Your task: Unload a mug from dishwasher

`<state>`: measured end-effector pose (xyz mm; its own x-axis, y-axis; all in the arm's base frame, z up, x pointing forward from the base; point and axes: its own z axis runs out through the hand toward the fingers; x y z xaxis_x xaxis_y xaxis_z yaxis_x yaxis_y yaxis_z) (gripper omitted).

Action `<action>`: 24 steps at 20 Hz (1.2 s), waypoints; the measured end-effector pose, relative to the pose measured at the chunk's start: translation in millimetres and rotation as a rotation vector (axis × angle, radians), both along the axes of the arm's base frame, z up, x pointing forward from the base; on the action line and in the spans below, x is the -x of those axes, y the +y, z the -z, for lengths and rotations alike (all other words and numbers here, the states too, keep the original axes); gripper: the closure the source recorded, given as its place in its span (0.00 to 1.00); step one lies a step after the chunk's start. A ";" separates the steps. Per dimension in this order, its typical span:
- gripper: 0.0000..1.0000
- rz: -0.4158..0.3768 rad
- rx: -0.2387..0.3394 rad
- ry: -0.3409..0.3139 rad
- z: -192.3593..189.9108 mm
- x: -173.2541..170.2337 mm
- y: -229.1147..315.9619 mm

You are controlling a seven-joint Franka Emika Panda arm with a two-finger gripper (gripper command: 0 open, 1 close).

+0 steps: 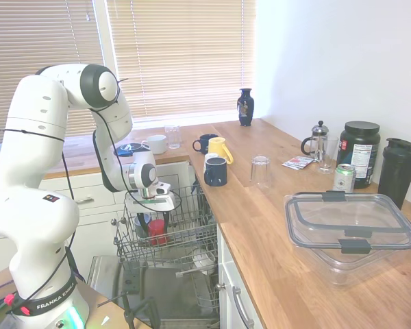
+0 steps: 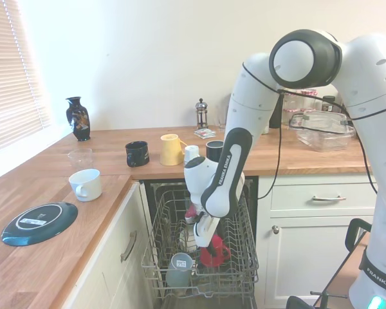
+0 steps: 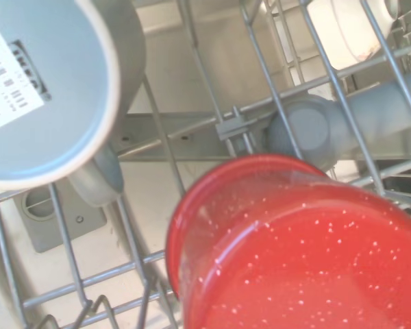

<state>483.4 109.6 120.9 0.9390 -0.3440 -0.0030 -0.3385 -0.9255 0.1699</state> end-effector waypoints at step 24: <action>1.00 -0.005 -0.001 -0.005 16.8 15.6 -3.1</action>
